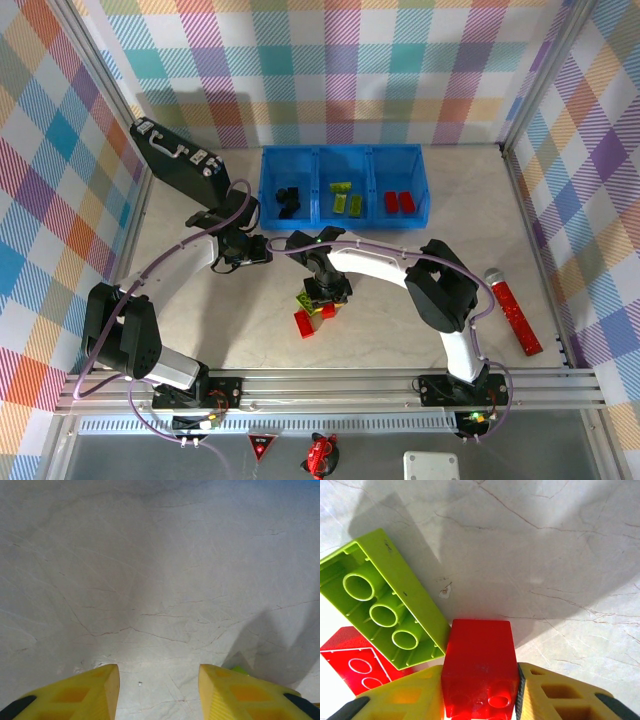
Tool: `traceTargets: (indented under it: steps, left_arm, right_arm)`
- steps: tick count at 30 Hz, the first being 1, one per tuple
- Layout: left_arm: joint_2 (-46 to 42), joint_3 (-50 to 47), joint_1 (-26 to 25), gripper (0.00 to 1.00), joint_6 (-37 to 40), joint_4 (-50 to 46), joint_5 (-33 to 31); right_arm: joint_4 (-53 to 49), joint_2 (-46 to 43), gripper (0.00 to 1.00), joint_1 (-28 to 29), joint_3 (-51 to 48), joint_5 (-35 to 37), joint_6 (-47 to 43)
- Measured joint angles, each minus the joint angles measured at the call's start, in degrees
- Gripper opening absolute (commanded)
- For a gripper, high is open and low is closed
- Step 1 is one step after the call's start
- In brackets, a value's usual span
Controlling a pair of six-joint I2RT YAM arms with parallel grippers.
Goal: Sort the legos into containers by color
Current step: Pick up the lego from the bottom-center of the table.
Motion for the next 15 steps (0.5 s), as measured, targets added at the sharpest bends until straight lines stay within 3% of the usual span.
traceTargets:
  steps: [15]
  left_arm:
    - [0.0, 0.0, 0.0, 0.46, -0.5, 0.2, 1.6]
  right_arm:
    - [-1.6, -0.7, 0.35, 0.0, 0.0, 2.8, -0.7]
